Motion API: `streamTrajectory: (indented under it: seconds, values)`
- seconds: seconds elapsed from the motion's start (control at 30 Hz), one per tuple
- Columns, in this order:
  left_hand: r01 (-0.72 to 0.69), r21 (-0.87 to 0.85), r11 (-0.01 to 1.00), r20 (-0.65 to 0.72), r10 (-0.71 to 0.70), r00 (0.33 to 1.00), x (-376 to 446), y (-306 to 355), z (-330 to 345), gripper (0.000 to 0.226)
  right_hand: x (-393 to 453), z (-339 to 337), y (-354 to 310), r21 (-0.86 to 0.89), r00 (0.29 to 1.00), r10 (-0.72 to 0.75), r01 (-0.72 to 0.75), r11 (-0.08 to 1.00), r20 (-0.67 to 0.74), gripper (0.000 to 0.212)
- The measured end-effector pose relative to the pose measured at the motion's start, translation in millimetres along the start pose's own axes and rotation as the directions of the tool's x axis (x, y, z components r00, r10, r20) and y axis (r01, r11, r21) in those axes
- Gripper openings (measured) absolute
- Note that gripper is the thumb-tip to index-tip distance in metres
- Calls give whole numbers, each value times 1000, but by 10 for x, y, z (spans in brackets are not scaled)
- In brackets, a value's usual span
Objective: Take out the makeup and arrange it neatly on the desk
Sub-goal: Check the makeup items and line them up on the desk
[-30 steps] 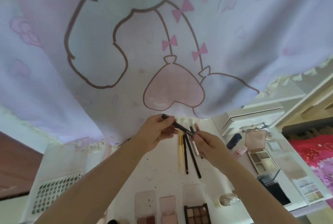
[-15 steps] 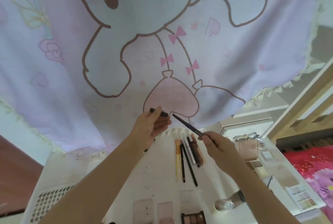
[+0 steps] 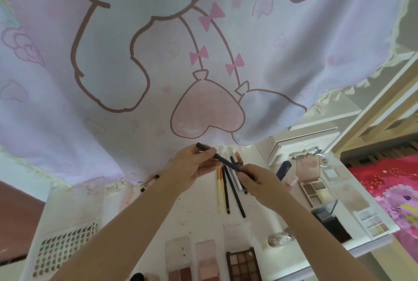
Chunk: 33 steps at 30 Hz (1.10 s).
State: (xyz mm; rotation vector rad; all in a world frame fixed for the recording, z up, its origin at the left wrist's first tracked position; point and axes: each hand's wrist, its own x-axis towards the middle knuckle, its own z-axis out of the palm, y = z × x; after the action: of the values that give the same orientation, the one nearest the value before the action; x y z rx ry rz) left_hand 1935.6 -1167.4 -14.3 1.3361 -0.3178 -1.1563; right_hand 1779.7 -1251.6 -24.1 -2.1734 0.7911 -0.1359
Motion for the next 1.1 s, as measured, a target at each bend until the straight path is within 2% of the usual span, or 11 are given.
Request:
streamTrajectory:
  seconds: [0.17, 0.33, 0.4, 0.5, 0.67, 0.77, 0.83, 1.0, 1.1]
  values:
    - [181, 127, 975, -71, -173, 982, 265, -332, -17, 16, 140, 217, 229, -257, 982, 163, -133, 957, 98, 27]
    - [303, 274, 913, -219, -247, 944, 637, -674, -28, 28, 280, 541, 478, -296, 913, 364, -302, 906, 185, 30]
    - [321, 336, 885, -238, -250, 939, 764, -753, 9, 29, 330, 642, 567, -300, 893, 407, -341, 891, 193, 29]
    - [291, 518, 804, -212, -209, 955, 937, -849, 80, 29, 402, 764, 669, -330, 870, 458, -385, 862, 183, 30]
    - [185, 780, 598, -146, -112, 983, 1140, -938, 181, 31, 452, 924, 806, -311, 827, 533, -467, 828, 179, 27]
    - [168, 844, 509, -134, -102, 986, 1204, -993, 227, 43, 470, 963, 848, -299, 821, 546, -485, 822, 168, 14]
    - [171, 863, 475, -135, -109, 985, 1227, -1013, 259, 43, 490, 962, 850, -292, 817, 556, -500, 815, 154, 10]
    - [155, 915, 373, -123, -108, 987, 1244, -1005, 269, 44, 520, 955, 878, -281, 798, 588, -539, 794, 130, 17]
    - [99, 943, 318, -84, -61, 995, 1177, -961, 172, 34, 518, 960, 880, -272, 815, 574, -537, 798, 76, 22]
